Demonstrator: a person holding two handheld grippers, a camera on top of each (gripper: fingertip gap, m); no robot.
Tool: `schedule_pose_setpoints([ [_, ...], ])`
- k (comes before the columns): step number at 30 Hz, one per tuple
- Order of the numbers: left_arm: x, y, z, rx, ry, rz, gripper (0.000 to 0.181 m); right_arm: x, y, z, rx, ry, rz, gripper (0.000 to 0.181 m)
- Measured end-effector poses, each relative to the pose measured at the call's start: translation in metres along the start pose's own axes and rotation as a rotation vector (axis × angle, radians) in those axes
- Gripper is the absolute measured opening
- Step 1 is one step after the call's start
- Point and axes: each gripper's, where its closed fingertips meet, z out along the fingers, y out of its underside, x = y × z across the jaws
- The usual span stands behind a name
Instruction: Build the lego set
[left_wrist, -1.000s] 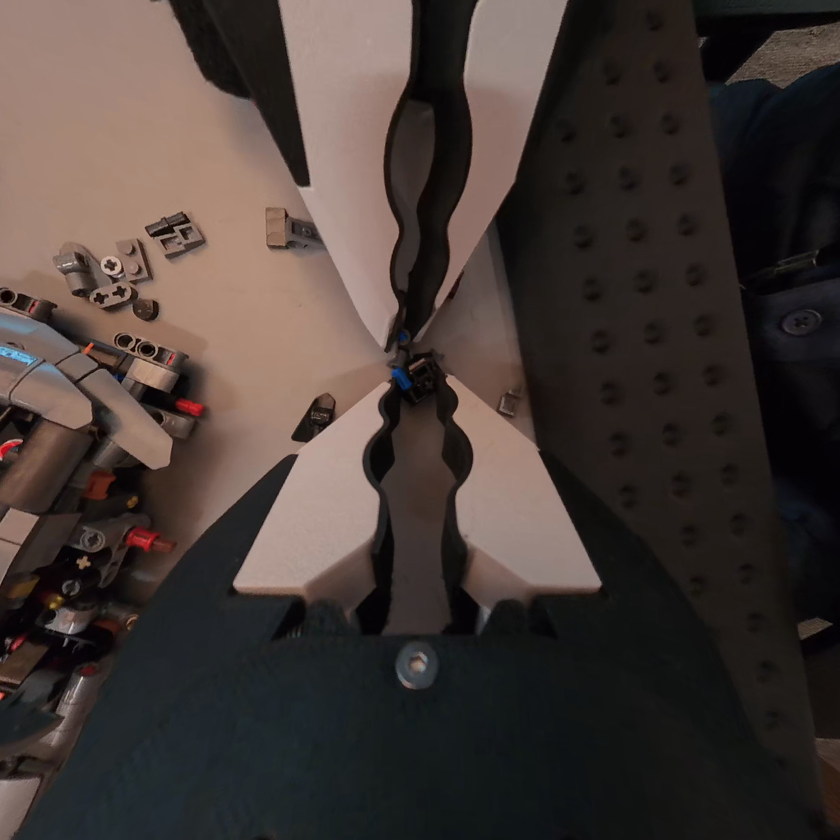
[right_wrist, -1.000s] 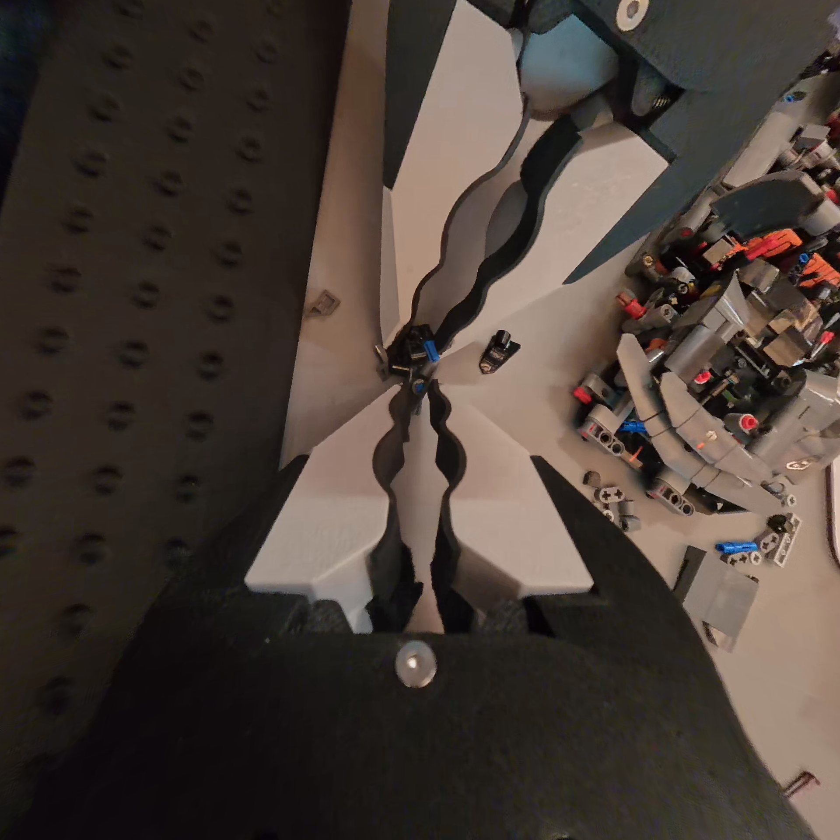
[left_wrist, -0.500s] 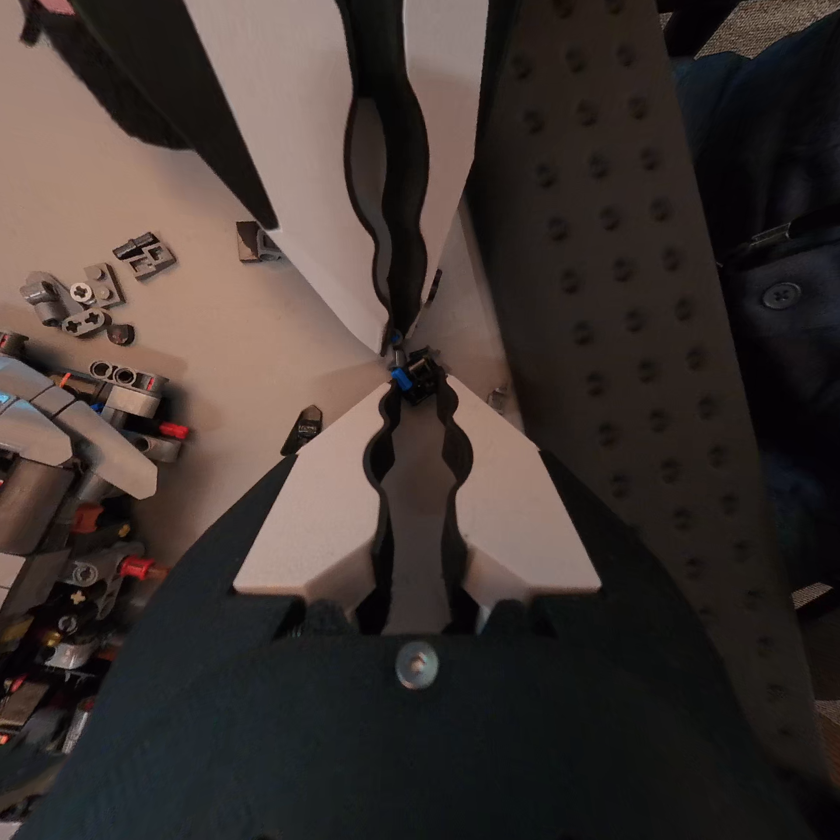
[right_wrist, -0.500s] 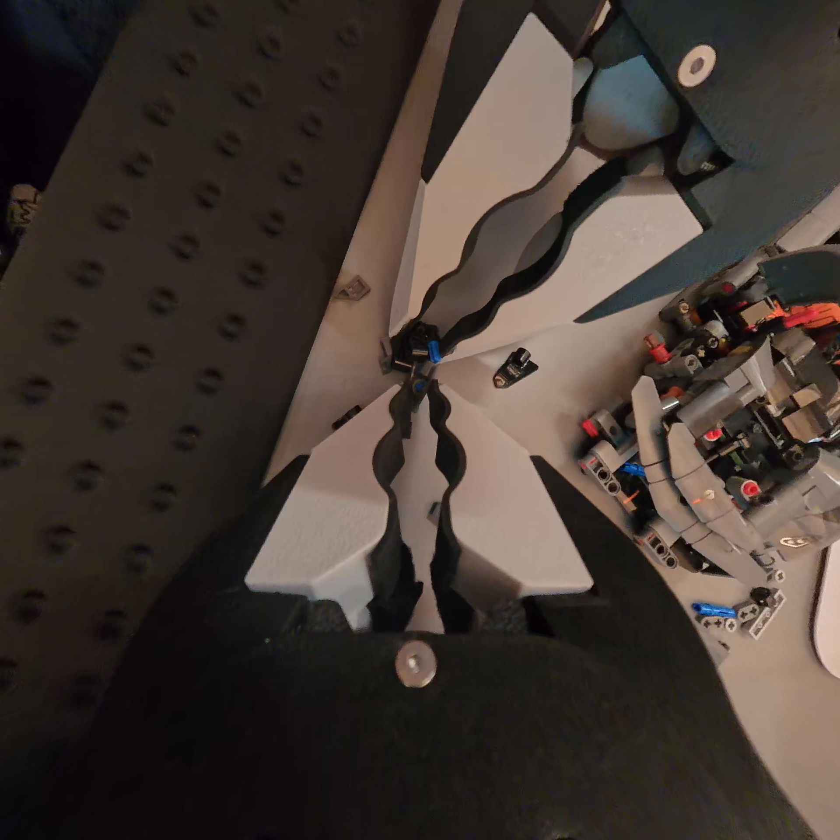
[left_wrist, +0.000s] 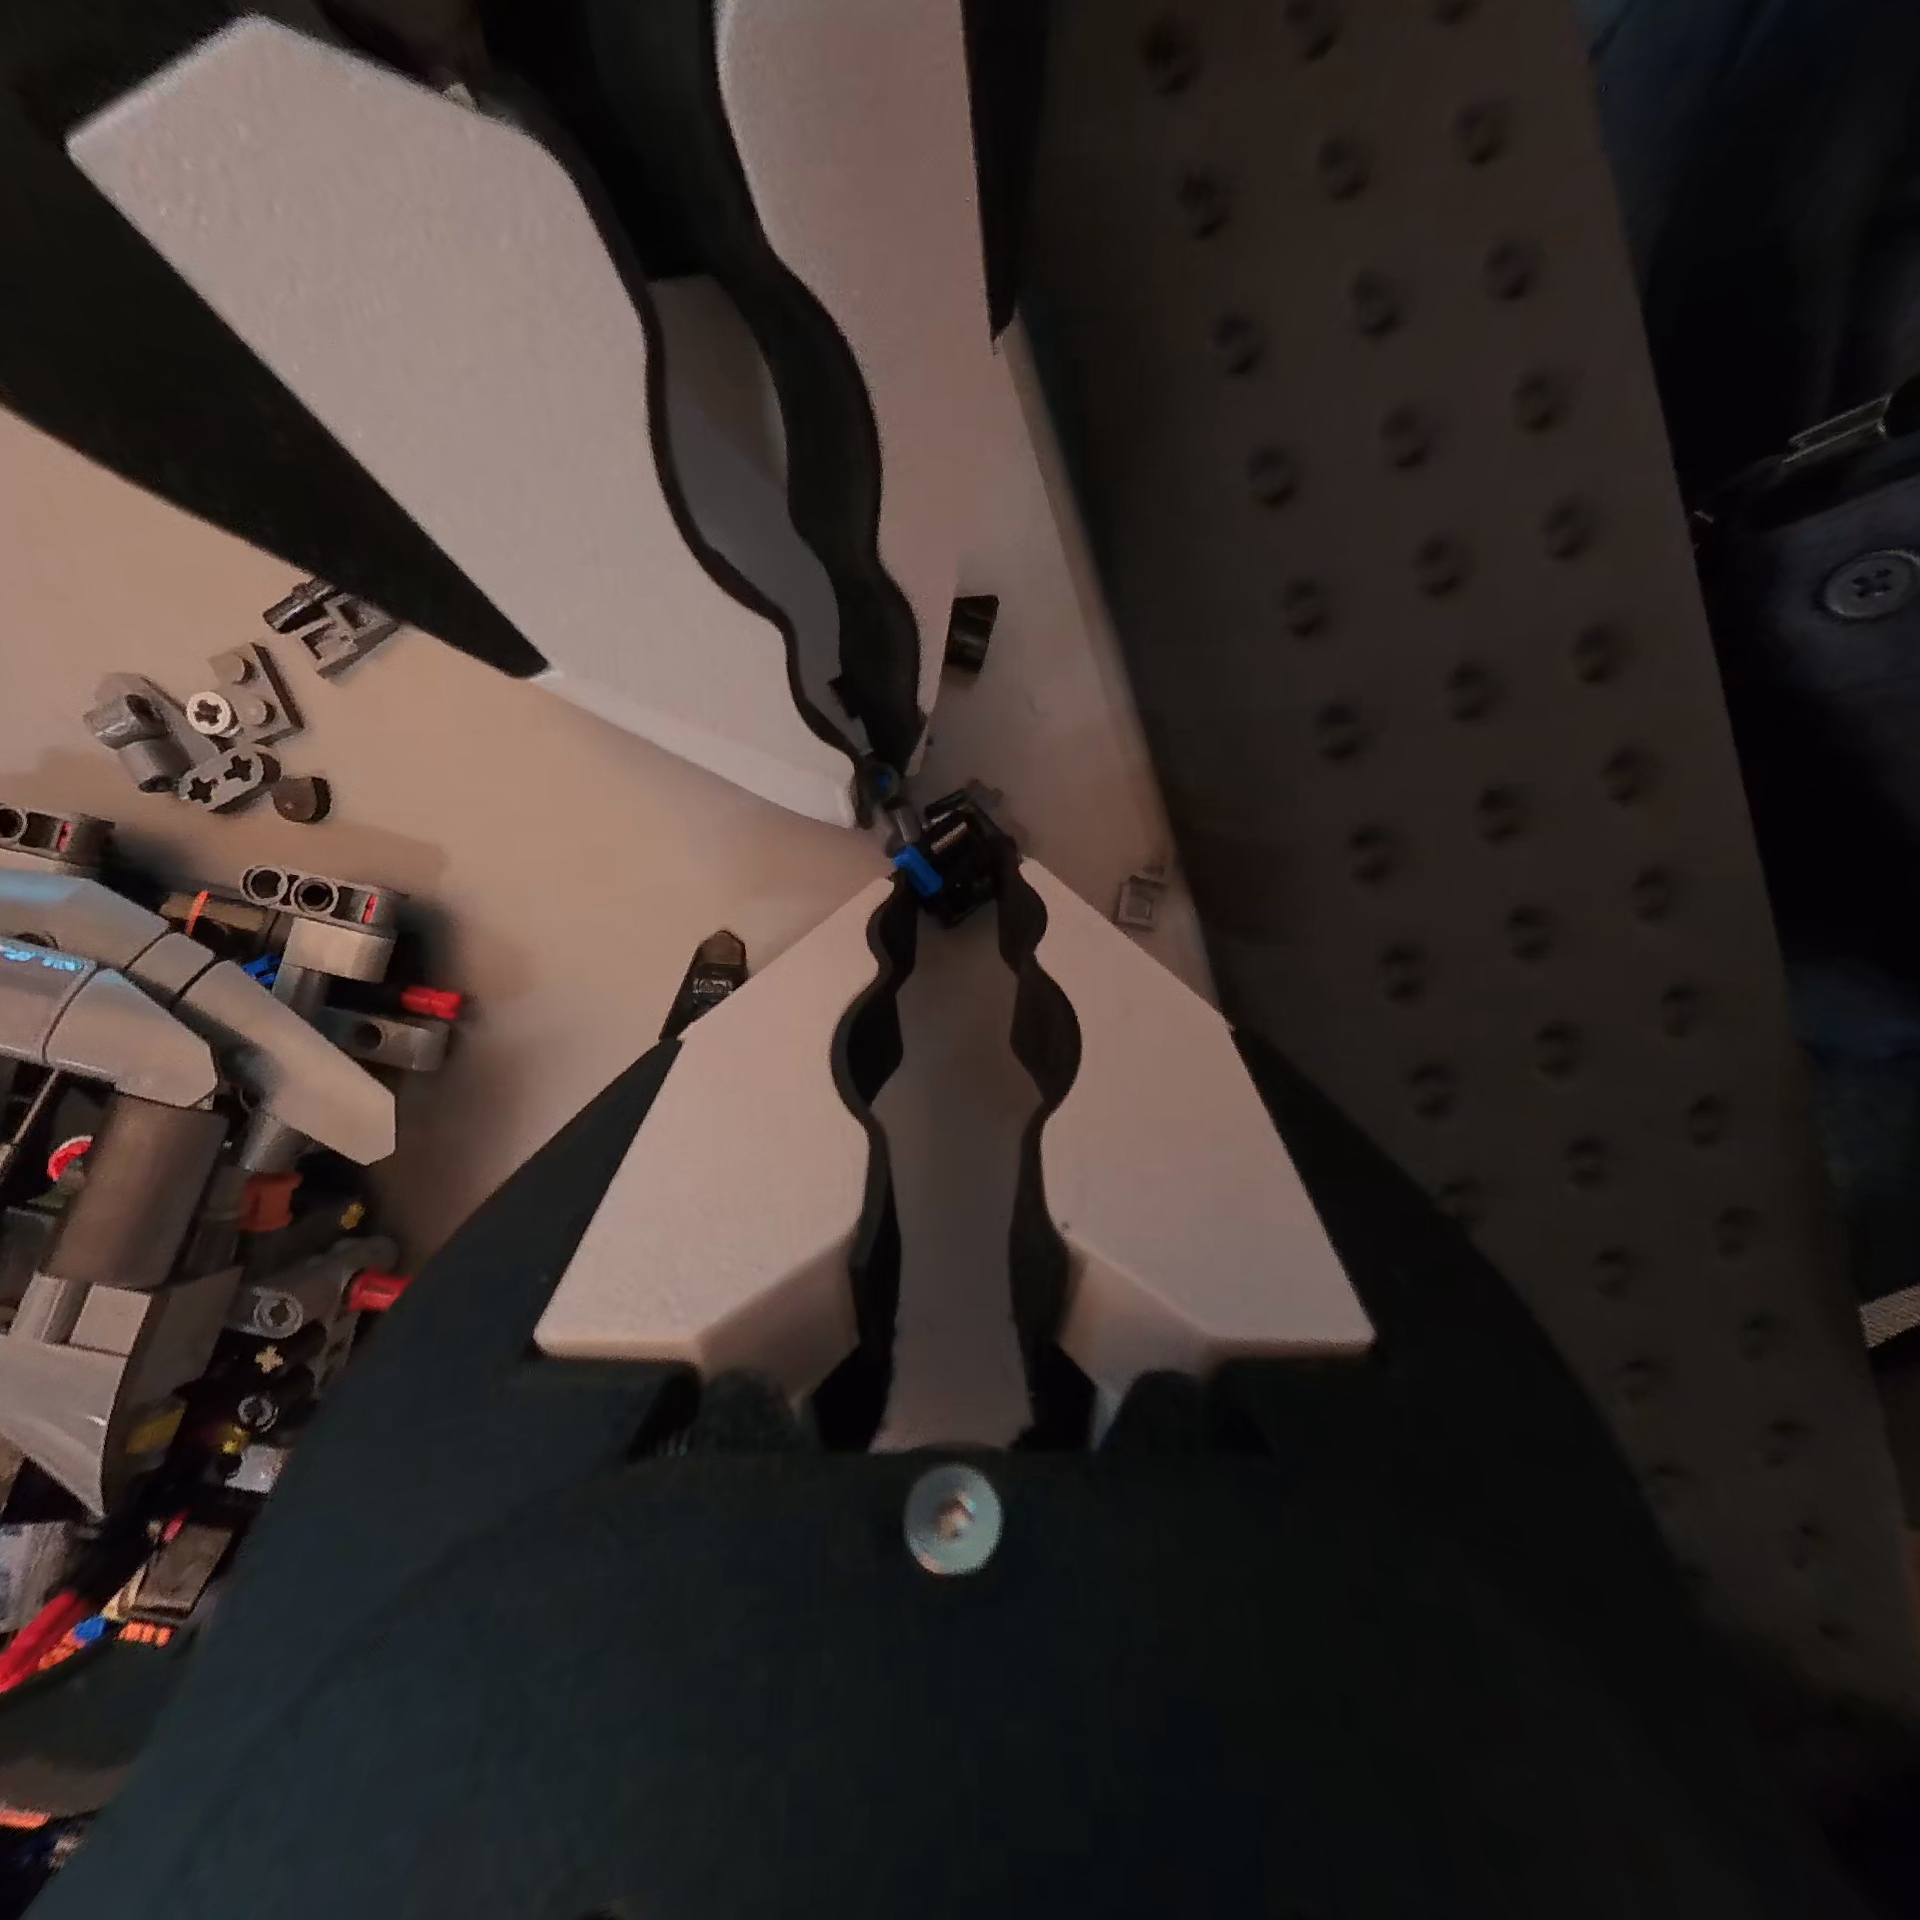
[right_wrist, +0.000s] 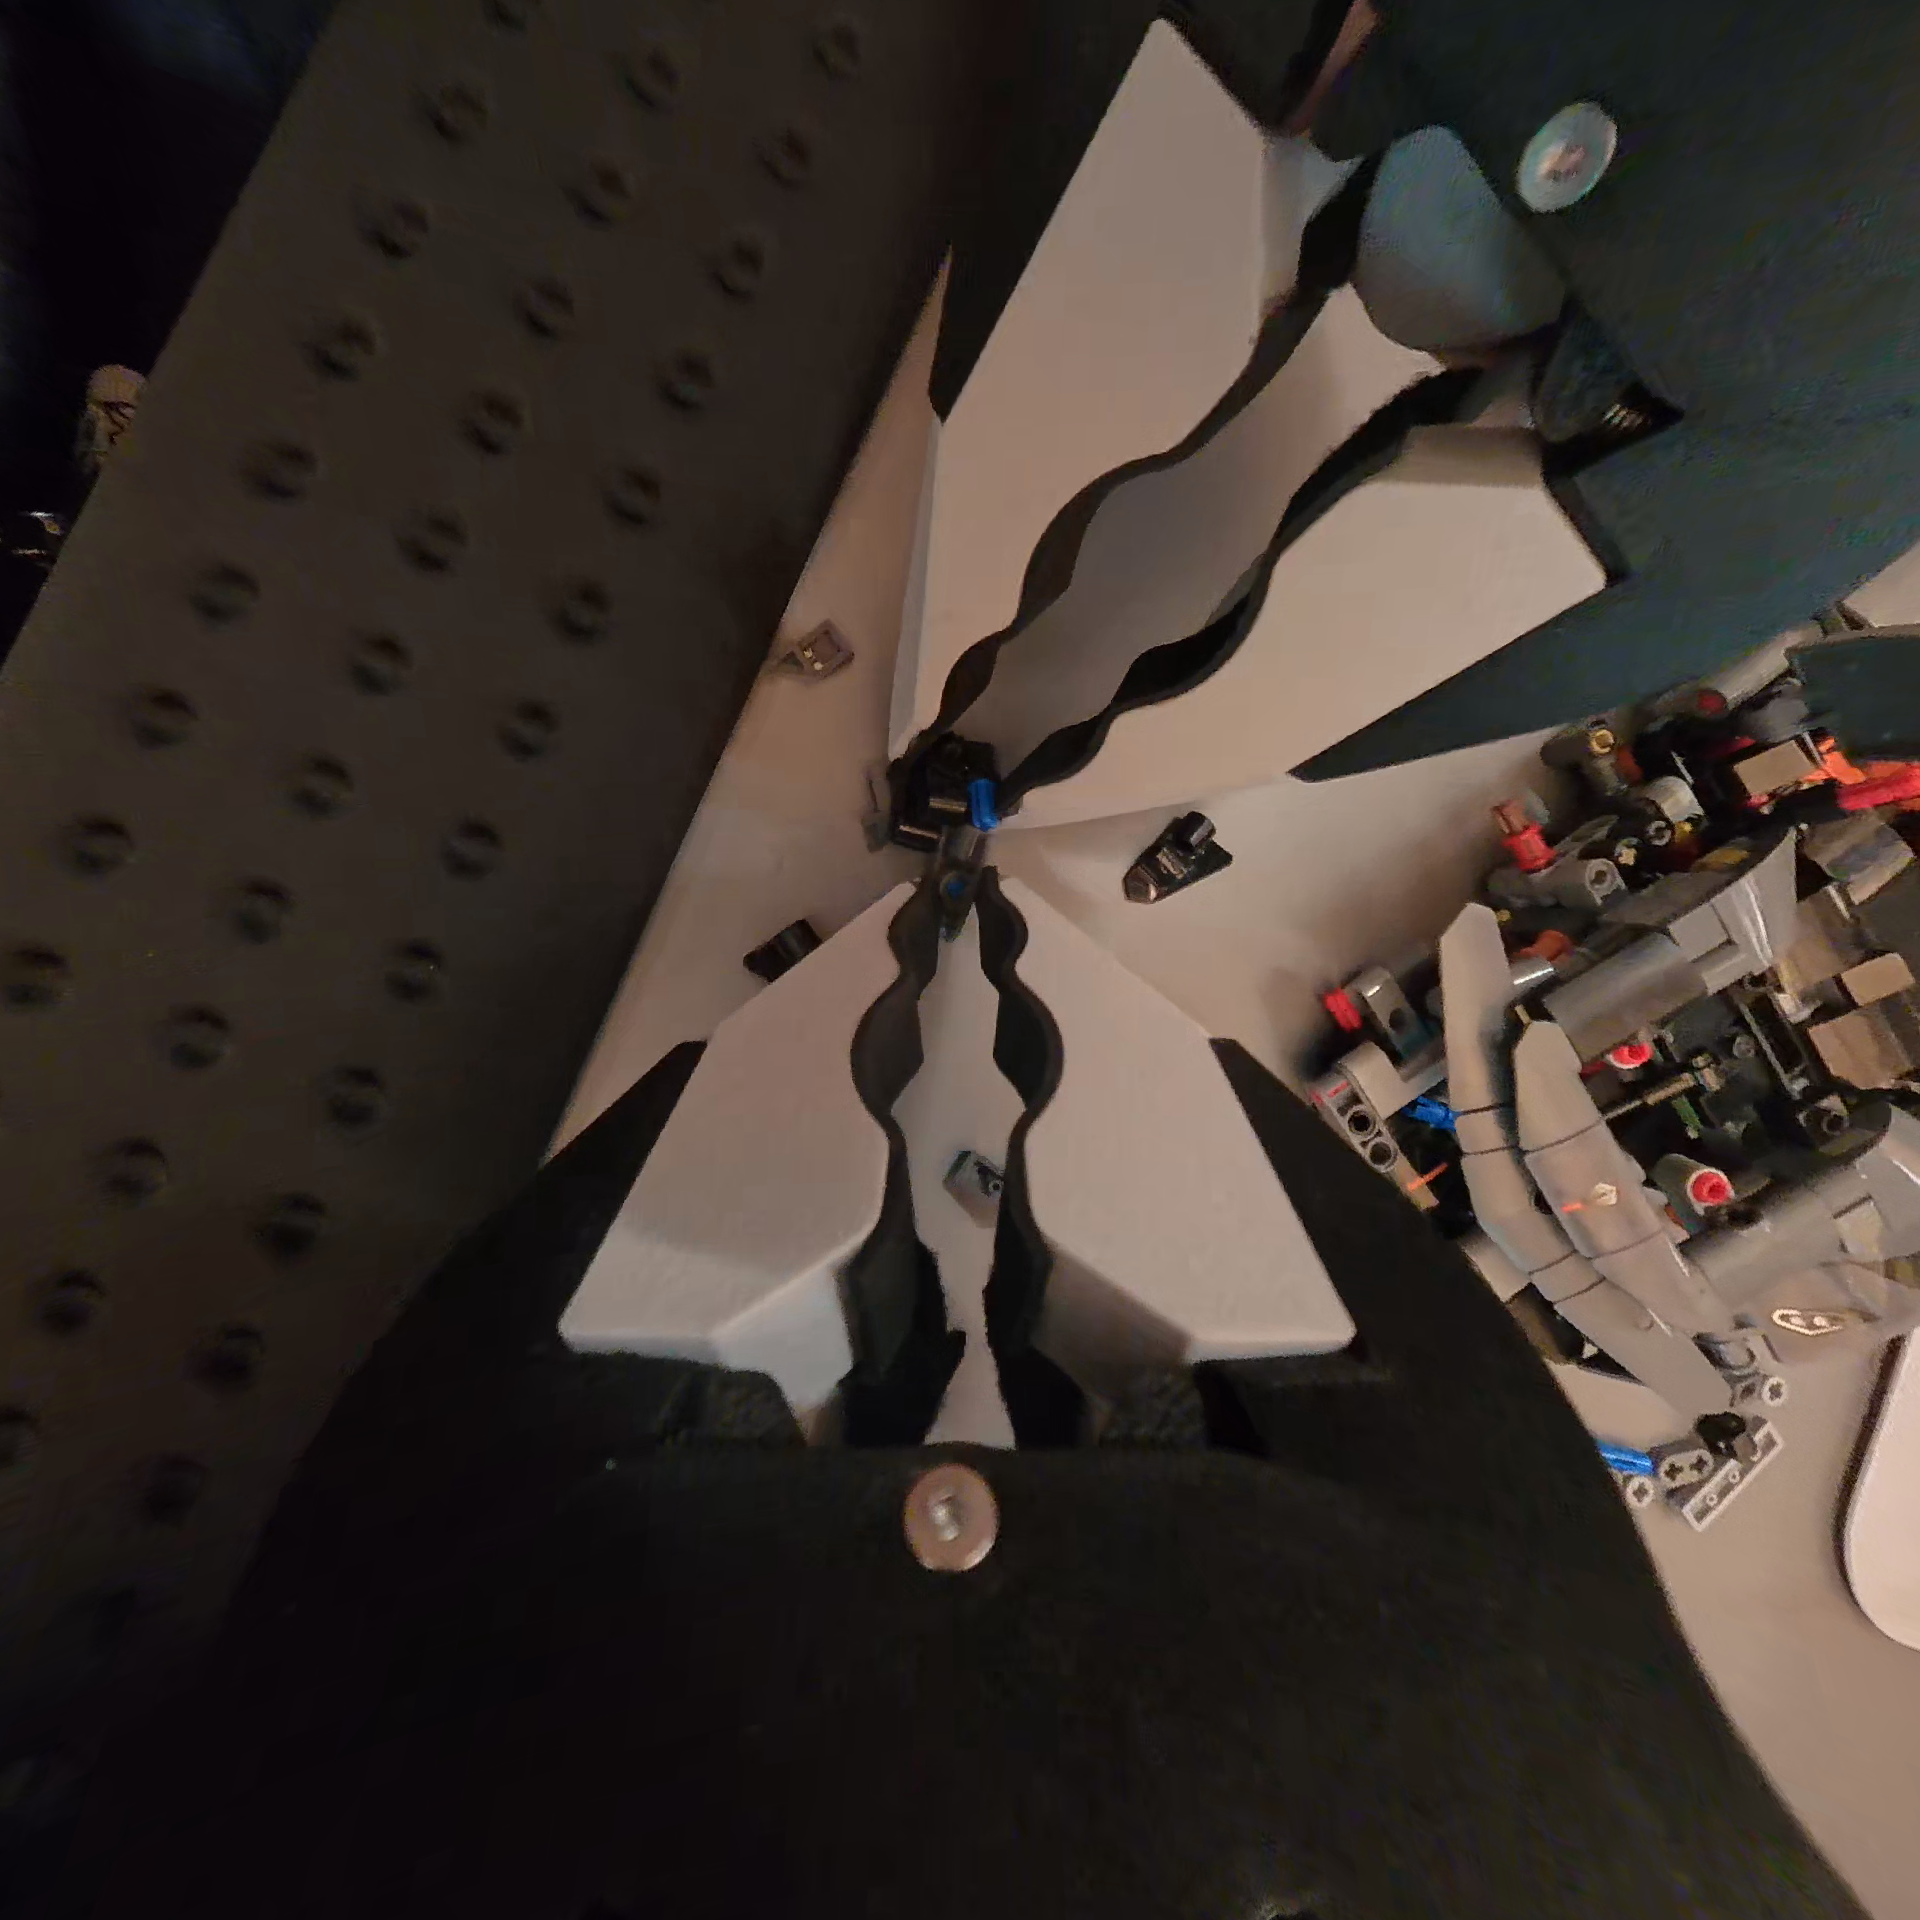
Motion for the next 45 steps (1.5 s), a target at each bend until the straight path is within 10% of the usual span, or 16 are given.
schedule_pose_setpoints([
  [1,0.0,0.0,0.0,-0.001,0.0,0.004,0.013,0.0,0.0,0.0,-0.002,0.0,-0.002,0.005],
  [45,-0.027,0.0,-0.007,0.158,-0.238,-0.161,0.014,0.022,0.01,-0.001,0.039,0.088,0.237,0.004],
])
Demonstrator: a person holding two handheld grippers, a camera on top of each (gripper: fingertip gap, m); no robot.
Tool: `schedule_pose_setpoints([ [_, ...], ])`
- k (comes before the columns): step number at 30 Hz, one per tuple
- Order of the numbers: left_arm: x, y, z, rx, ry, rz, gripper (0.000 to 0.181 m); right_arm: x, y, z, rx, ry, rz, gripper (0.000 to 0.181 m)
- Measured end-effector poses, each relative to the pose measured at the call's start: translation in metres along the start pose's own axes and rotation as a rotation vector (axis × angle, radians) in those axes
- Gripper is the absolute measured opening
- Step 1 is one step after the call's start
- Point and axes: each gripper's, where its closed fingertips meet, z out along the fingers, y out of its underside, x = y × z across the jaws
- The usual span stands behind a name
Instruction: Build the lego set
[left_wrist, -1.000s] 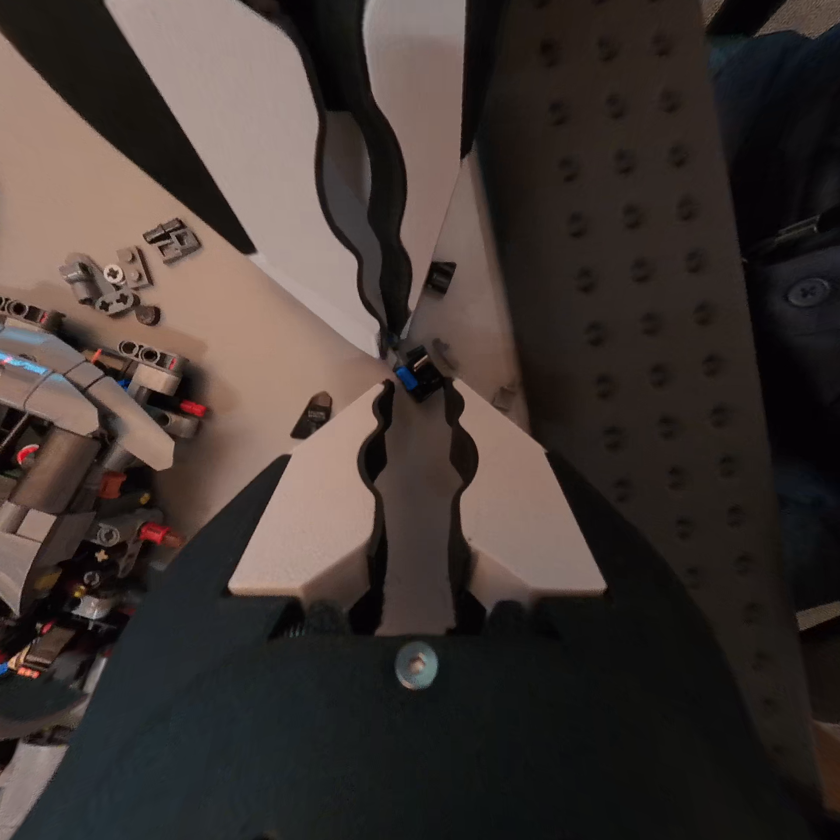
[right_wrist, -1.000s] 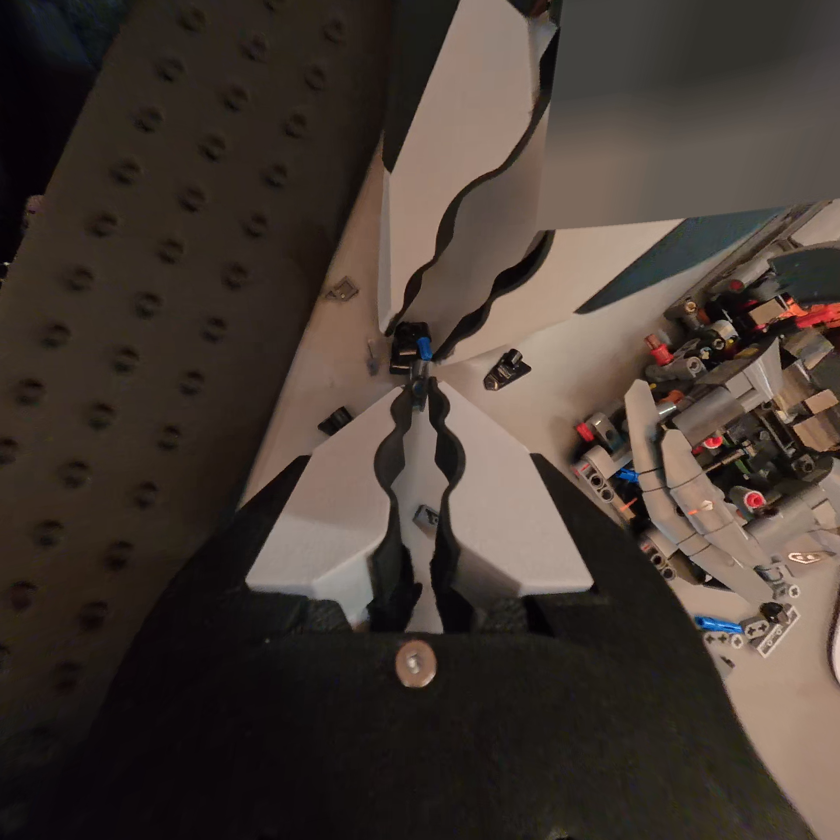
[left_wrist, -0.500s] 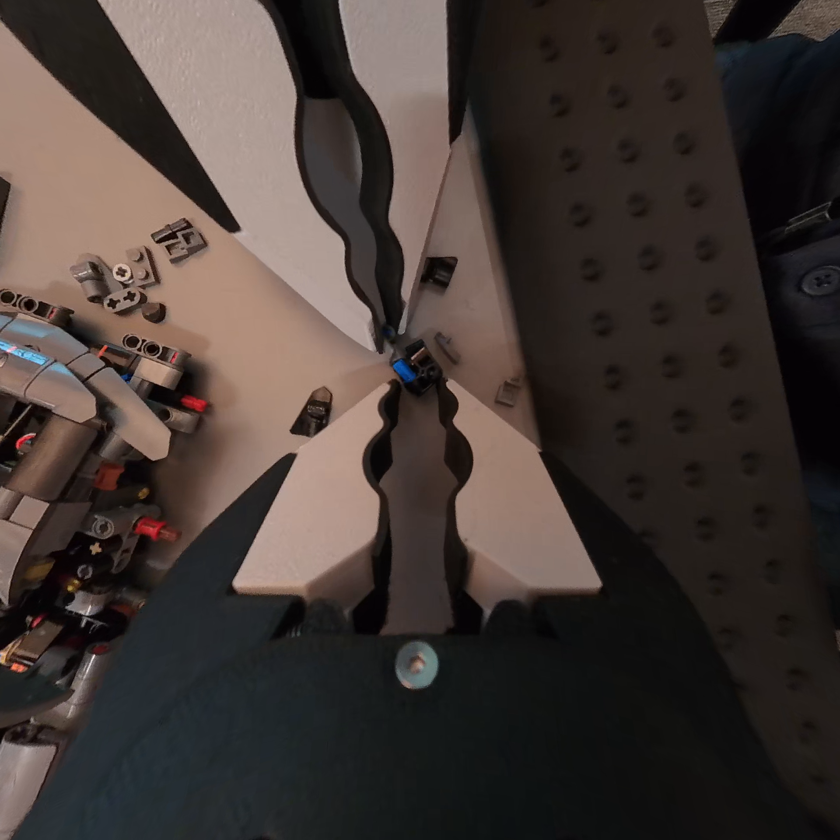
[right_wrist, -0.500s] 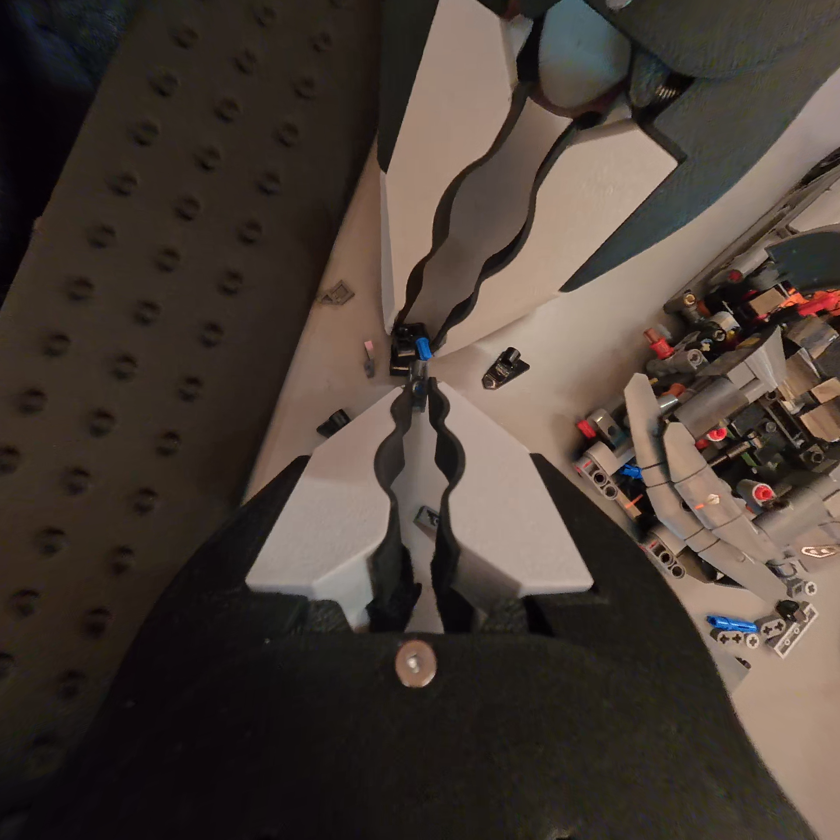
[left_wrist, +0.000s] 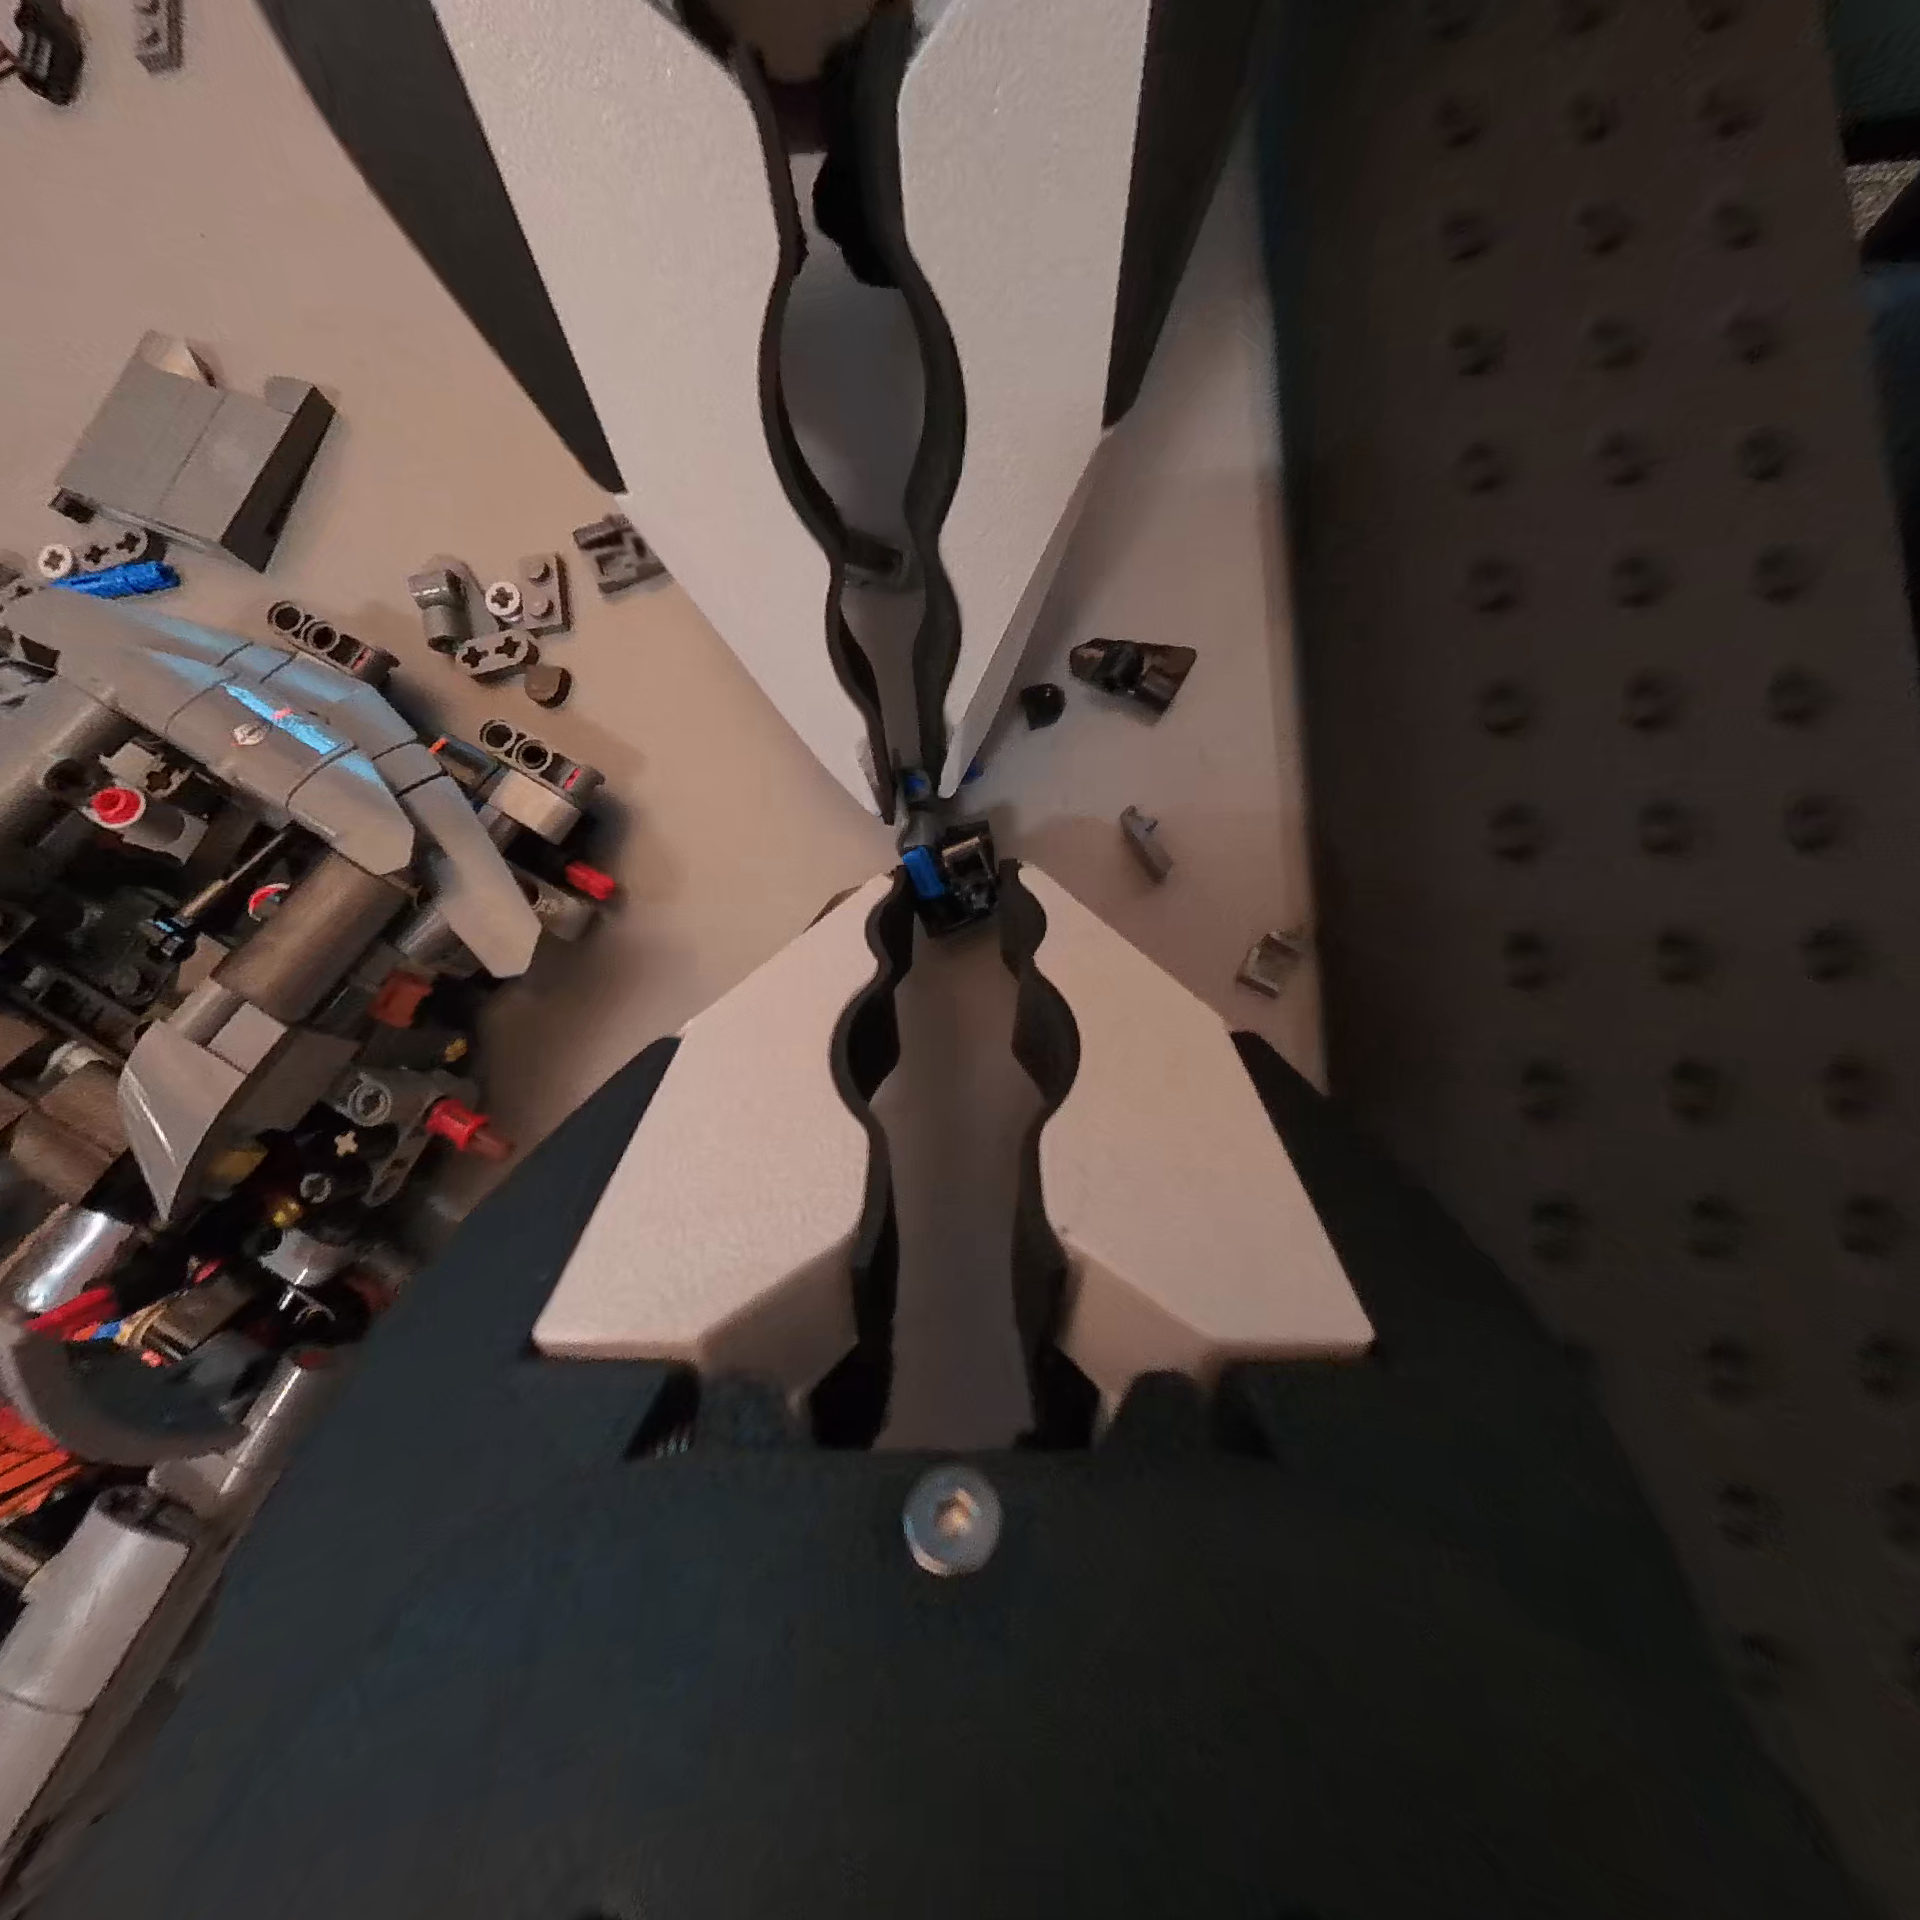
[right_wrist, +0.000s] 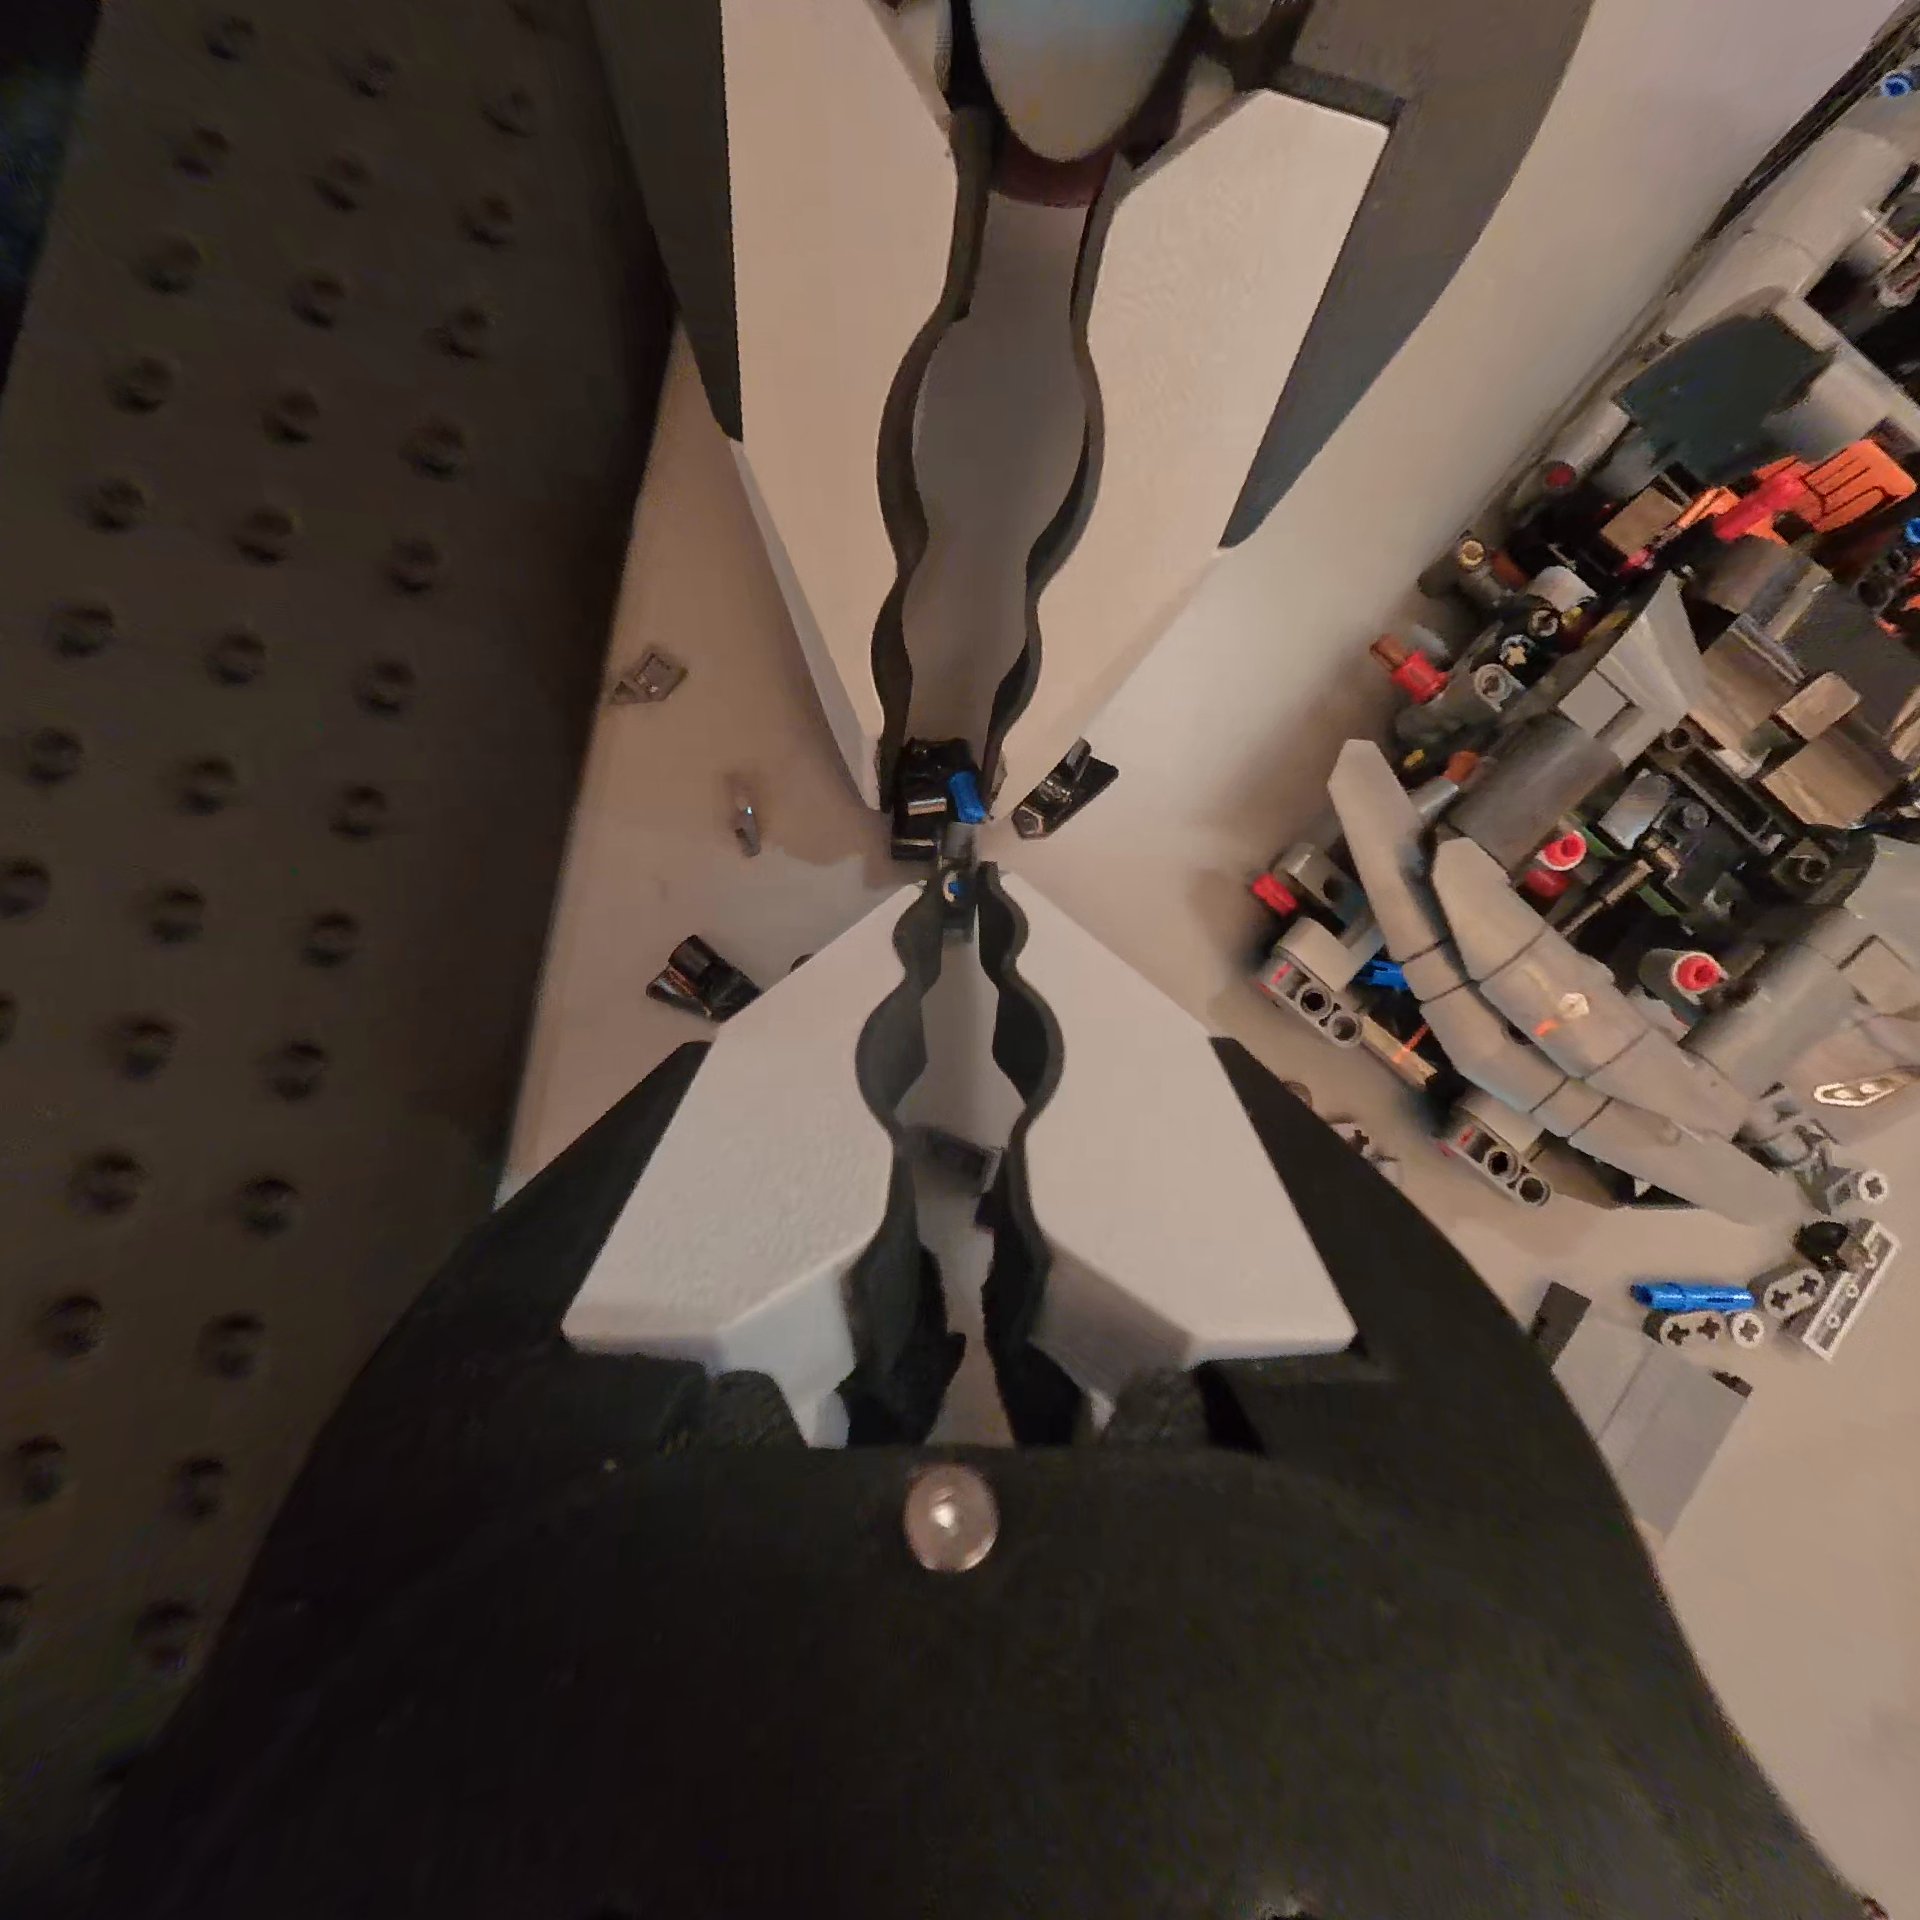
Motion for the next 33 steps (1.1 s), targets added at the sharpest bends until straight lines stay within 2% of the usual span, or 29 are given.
schedule_pose_setpoints([
  [5,0.001,0.003,-0.001,-0.08,-0.011,0.035,0.014,0.0,-0.001,0.0,-0.014,0.035,-0.064,0.004],
  [17,0.0,0.006,0.001,-0.203,0.0,0.081,0.013,-0.002,-0.003,-0.001,-0.019,0.038,-0.069,0.003],
  [22,0.001,0.003,0.003,-0.169,0.022,0.064,0.014,-0.001,0.001,-0.002,-0.023,0.028,-0.044,0.004],
  [25,-0.002,-0.001,0.0,-0.096,-0.032,0.09,0.016,0.0,0.002,-0.002,0.003,0.013,-0.018,0.004],
  [29,-0.001,-0.007,-0.005,-0.02,-0.136,0.212,0.014,-0.001,0.002,-0.002,0.015,0.002,-0.011,0.004],
  [31,0.003,-0.014,-0.008,0.035,-0.175,0.295,0.006,-0.001,0.002,-0.002,0.02,-0.004,-0.007,0.004],
  [33,0.004,-0.012,-0.008,0.026,-0.209,0.347,0.006,-0.001,0.002,-0.002,0.024,-0.006,-0.004,0.004],
])
